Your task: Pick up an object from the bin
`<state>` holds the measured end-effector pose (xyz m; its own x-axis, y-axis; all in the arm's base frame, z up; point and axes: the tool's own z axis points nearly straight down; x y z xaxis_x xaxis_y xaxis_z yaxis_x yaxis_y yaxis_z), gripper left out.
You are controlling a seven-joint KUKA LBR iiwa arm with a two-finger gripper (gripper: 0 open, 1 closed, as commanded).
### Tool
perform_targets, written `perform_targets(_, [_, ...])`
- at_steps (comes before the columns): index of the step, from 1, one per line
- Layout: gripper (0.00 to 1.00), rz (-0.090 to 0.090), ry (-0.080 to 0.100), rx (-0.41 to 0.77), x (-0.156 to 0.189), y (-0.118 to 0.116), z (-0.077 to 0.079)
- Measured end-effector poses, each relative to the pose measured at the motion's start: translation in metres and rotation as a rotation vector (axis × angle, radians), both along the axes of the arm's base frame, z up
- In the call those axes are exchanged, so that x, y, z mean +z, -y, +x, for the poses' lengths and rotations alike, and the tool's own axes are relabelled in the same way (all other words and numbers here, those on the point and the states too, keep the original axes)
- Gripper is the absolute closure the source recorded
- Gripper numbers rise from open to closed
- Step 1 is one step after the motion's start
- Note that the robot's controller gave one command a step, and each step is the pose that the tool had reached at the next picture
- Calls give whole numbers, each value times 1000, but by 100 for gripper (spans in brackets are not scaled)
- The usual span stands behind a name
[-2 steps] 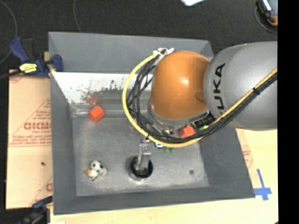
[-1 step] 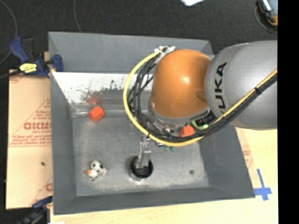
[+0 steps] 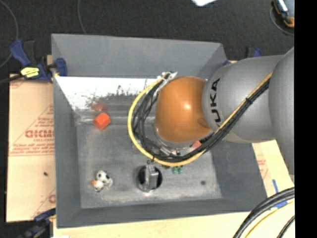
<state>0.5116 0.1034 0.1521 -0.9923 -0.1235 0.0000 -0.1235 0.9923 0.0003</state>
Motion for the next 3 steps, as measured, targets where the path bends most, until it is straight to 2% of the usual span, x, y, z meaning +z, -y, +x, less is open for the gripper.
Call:
perform_targets(1, [0,0,4,215,-26,26,-20])
perform_targets(2, [100,1,0,69,-49,39,-18])
perform_targets(3, [100,1,0,67,-49,39,-18])
